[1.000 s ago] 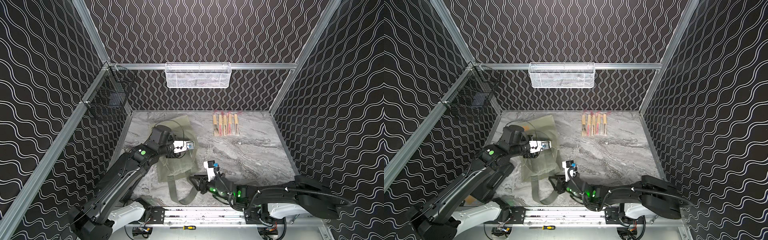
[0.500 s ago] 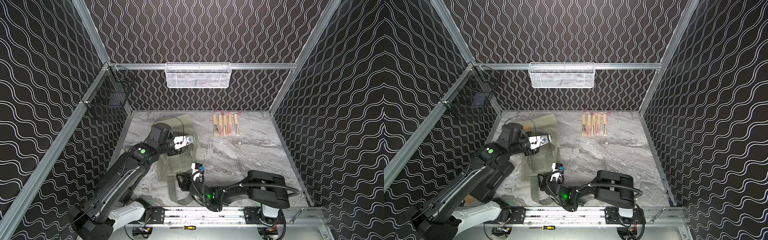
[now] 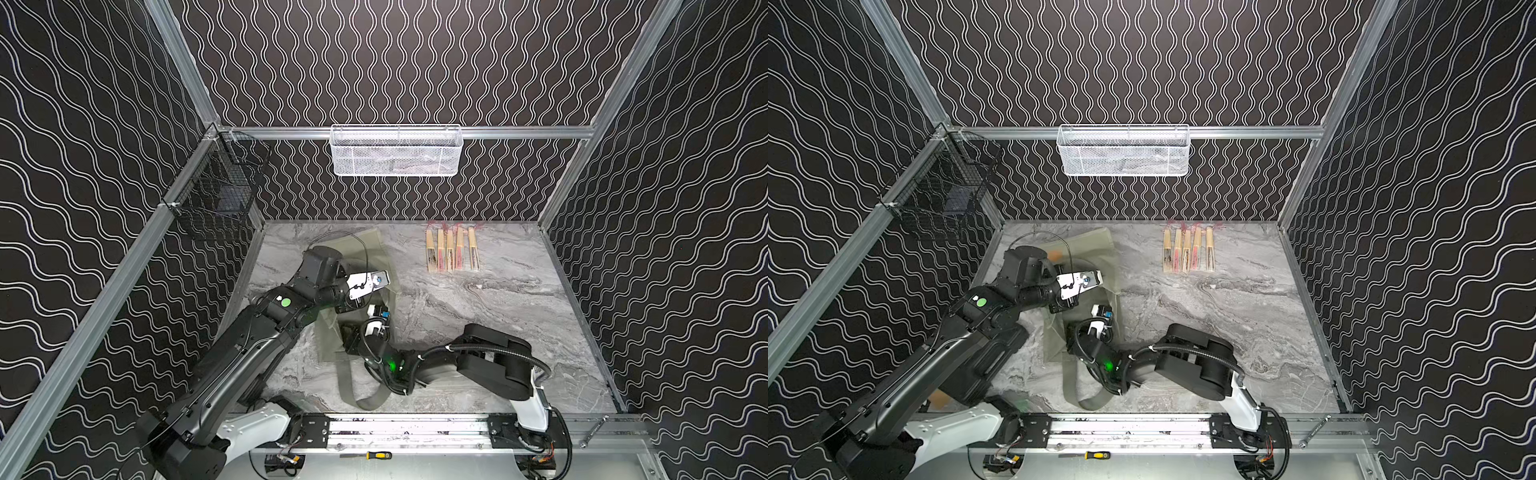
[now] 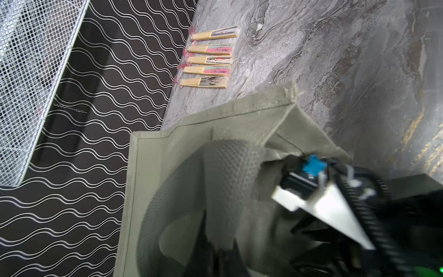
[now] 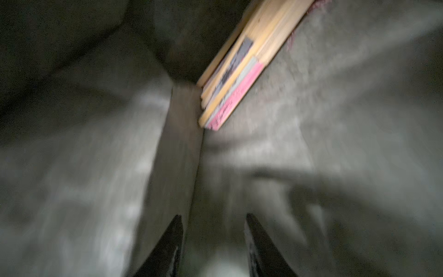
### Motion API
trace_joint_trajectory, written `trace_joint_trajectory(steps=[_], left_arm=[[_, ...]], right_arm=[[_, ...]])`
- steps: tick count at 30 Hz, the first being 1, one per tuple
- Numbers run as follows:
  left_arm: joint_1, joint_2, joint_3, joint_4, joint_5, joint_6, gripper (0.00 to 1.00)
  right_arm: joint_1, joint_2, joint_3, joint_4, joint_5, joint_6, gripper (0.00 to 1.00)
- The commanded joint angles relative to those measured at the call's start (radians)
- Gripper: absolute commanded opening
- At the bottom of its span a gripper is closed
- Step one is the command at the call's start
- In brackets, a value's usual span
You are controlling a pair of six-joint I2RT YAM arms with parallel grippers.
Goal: Take out the folding fans from the tote bags
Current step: Adjust the folding fan in the canvas bag.
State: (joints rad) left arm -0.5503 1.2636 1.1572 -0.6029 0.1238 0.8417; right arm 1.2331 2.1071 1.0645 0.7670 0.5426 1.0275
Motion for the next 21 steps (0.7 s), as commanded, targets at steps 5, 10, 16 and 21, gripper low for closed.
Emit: trace_joint_trajectory(steps=[5, 10, 16, 21], left_arm=[[-0.001, -0.006, -0.002, 0.032, 0.039, -0.015, 0.00], [-0.001, -0.014, -0.004, 0.029, 0.048, -0.012, 0.00], [-0.002, -0.027, -0.007, 0.033, 0.054, -0.018, 0.00], [-0.002, -0.026, -0.007, 0.031, 0.064, -0.018, 0.00]], right_arm=[[-0.088, 0.103, 0.124, -0.030, -0.052, 0.002, 0.46], [-0.145, 0.168, 0.248, -0.108, -0.126, 0.075, 0.49], [-0.188, 0.235, 0.321, -0.080, -0.170, 0.207, 0.51], [-0.232, 0.307, 0.383, -0.034, -0.209, 0.316, 0.55]])
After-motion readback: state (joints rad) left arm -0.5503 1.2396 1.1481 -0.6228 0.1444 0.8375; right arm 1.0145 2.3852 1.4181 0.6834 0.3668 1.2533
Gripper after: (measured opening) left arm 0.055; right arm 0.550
